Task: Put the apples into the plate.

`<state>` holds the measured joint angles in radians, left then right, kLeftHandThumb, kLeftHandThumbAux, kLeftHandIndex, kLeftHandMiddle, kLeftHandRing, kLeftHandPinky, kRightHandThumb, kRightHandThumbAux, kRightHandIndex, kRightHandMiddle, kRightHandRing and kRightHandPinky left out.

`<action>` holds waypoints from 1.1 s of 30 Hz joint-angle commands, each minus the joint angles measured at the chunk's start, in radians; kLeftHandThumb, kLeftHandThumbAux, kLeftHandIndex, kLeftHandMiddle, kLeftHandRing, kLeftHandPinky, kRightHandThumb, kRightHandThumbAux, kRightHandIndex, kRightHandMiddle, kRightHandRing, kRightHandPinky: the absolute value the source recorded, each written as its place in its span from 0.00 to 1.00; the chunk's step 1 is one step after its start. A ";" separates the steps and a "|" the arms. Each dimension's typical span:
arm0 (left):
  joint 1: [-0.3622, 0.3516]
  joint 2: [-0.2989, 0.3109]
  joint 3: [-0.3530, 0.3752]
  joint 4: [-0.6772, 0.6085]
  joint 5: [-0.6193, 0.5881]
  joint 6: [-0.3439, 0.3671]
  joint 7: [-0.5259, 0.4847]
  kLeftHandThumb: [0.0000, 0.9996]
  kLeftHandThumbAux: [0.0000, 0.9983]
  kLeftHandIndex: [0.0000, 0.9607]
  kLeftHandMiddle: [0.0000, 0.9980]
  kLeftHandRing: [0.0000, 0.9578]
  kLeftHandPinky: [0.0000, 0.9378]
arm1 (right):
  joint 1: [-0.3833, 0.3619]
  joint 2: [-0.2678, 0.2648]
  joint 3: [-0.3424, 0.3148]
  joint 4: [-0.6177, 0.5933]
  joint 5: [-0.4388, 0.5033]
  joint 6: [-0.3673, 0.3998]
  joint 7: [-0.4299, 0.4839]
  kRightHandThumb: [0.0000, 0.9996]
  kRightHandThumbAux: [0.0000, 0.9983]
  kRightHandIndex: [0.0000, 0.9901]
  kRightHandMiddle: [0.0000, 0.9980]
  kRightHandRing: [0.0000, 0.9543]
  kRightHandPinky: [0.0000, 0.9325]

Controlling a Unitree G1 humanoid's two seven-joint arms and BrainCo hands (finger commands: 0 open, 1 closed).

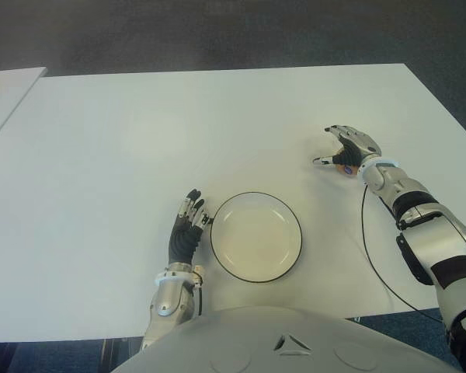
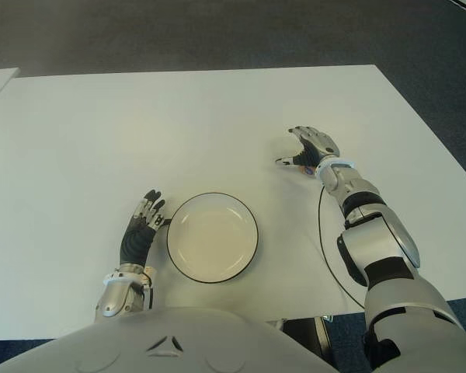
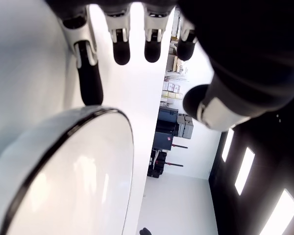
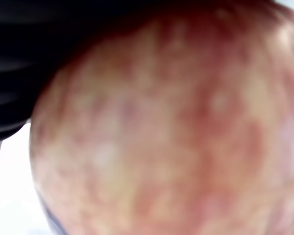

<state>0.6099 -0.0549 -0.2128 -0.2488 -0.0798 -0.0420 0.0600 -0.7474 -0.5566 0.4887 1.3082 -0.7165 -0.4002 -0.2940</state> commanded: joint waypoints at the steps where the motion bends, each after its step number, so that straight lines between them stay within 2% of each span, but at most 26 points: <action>1: 0.024 0.003 0.008 0.033 -0.004 0.022 -0.012 0.21 0.63 0.00 0.05 0.08 0.12 | 0.056 -0.005 0.011 0.037 -0.006 0.049 0.021 0.31 0.44 0.00 0.00 0.00 0.05; 8: 0.029 0.007 0.006 0.023 0.001 0.023 -0.013 0.20 0.62 0.00 0.05 0.07 0.12 | 0.061 -0.004 0.008 0.036 0.000 0.069 0.014 0.31 0.43 0.00 0.00 0.00 0.06; 16: 0.032 0.004 0.009 0.018 0.001 0.029 -0.007 0.21 0.62 0.01 0.04 0.07 0.12 | 0.061 -0.011 0.005 0.031 0.012 0.059 0.017 0.31 0.43 0.00 0.00 0.00 0.04; 25: 0.031 0.003 0.012 0.020 -0.003 0.027 -0.009 0.21 0.62 0.01 0.07 0.10 0.16 | 0.057 -0.016 0.007 0.029 0.011 0.052 0.019 0.33 0.42 0.00 0.00 0.00 0.05; 33: 0.033 0.004 0.014 0.018 -0.005 0.020 -0.012 0.21 0.62 0.01 0.06 0.09 0.14 | 0.052 -0.025 0.022 0.029 -0.004 0.056 0.016 0.32 0.42 0.00 0.00 0.00 0.06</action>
<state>0.6210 -0.0542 -0.2089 -0.2535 -0.0807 -0.0486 0.0575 -0.7402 -0.5721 0.4938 1.3102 -0.7050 -0.3607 -0.2990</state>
